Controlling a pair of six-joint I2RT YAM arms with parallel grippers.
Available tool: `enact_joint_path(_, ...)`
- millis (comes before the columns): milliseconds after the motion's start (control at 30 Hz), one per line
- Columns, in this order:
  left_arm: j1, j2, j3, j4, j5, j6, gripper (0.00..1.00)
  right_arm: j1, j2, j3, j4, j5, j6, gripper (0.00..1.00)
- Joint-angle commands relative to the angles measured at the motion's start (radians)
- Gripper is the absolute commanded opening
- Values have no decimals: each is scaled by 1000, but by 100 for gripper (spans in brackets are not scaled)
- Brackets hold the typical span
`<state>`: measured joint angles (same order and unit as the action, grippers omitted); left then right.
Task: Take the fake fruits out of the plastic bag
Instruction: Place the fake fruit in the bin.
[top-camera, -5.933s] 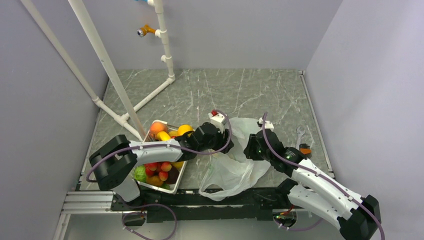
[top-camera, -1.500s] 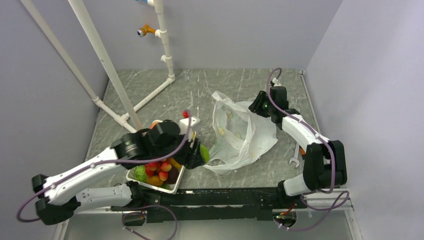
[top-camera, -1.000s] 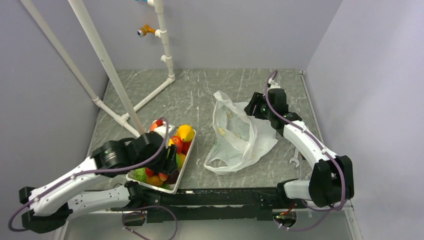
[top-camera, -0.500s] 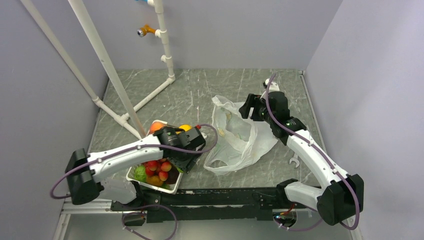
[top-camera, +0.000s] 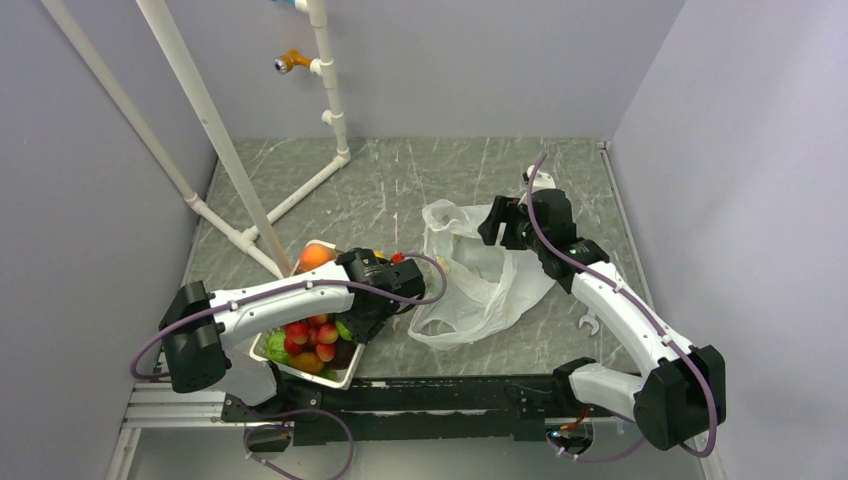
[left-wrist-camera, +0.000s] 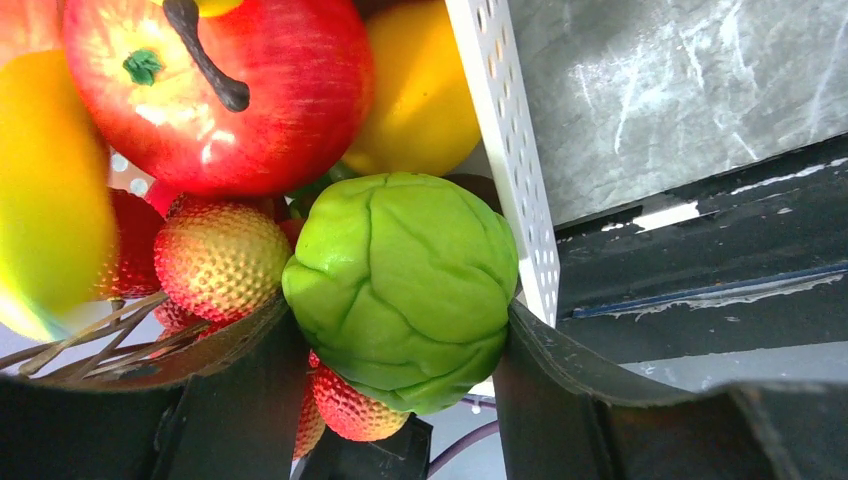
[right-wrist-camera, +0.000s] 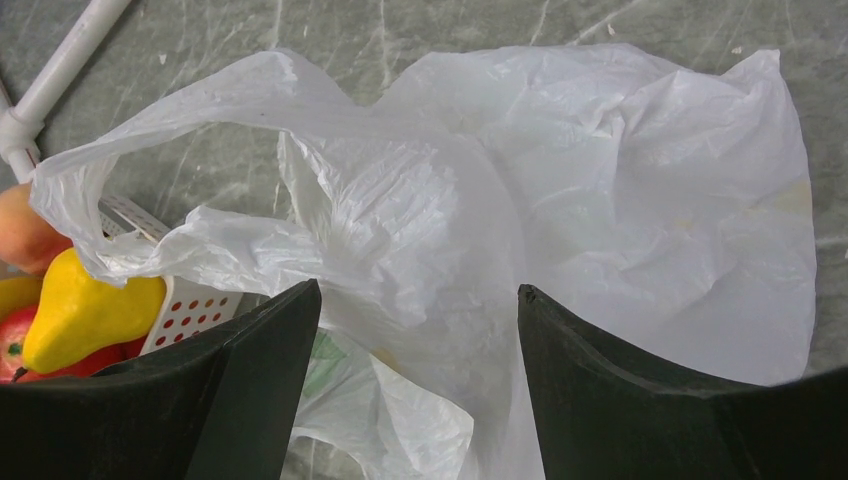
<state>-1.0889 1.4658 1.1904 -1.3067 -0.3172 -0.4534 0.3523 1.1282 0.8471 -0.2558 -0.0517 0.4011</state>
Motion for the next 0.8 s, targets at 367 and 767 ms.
enact_joint_path(367,-18,37,39,-53,-42,-16,64,-1,-15,-16,12,-2,-14,75)
enact_joint_path(767,-23,34,74,-62,-42,-28,99,0,-37,-40,1,5,-21,75)
